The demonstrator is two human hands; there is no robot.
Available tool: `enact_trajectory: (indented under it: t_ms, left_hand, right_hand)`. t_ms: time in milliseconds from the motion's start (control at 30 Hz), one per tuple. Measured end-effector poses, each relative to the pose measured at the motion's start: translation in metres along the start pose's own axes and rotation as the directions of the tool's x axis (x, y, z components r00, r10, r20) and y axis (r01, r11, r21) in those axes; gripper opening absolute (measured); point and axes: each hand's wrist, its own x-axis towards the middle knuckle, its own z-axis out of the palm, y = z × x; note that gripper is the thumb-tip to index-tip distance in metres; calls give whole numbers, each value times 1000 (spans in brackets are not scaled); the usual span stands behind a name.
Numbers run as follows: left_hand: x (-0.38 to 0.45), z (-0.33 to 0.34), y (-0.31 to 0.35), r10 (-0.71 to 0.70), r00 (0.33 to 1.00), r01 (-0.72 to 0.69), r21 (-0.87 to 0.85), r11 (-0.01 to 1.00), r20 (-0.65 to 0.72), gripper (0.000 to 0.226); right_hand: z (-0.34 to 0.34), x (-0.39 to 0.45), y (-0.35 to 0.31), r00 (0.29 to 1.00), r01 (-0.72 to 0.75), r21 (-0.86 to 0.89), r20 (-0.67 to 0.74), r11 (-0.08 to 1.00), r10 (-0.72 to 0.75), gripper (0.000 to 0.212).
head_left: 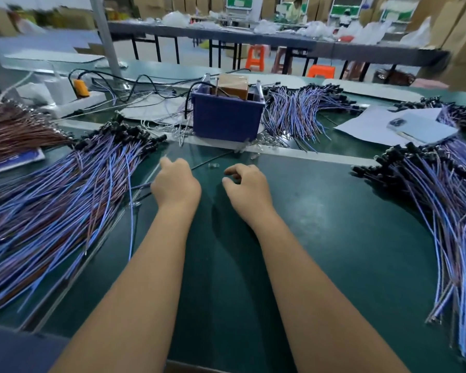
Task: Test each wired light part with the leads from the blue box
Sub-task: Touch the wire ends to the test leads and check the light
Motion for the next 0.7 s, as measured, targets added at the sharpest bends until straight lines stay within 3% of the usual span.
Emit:
enact_trajectory:
  t_ms: [133, 200, 267, 333, 400, 433, 500, 600, 633, 700]
  left_hand:
    - [-4, -1, -2, 124, 971, -190, -350, 917, -203, 25]
    - [-10, -5, 6, 194, 927, -340, -502, 795, -322, 21]
    - [-20, -10, 20, 256, 900, -431, -635, 641, -353, 21]
    - [-33, -15, 36, 315, 916, -367, -839, 401, -250, 23]
    - [-45, -18, 51, 398, 916, -123, -981, 150, -54, 27]
    - [-50, -19, 57, 459, 887, 10, -997, 77, 44, 30]
    - [-56, -19, 63, 579, 796, 178, -983, 52, 175, 35]
    - [-54, -18, 59, 723, 622, 331, -938, 103, 299, 47]
    - [-52, -18, 57, 743, 574, 352, -923, 155, 344, 50]
    - [-50, -15, 52, 742, 518, 315, -902, 296, 425, 51]
  right_hand:
    - [-2, 1, -1, 998, -29, 177, -50, 984, 38, 17]
    - [-5, 3, -3, 995, -83, 367, -23, 927, 99, 21]
    - [-11, 5, -5, 992, -128, 540, 66, 832, 110, 26]
    - [-18, 5, -5, 983, -164, 651, 170, 741, 67, 34]
    - [-26, 4, -2, 960, -241, 758, 276, 606, 37, 46]
    - [-30, 4, 1, 942, -305, 809, 334, 502, 35, 50]
    - [-37, 5, 8, 905, -407, 825, 422, 393, 52, 51]
    - [-45, 7, 16, 835, -515, 674, 535, 530, 130, 77]
    - [-45, 7, 16, 817, -536, 654, 561, 533, 134, 76]
    - [-44, 7, 14, 830, -520, 683, 545, 513, 116, 50]
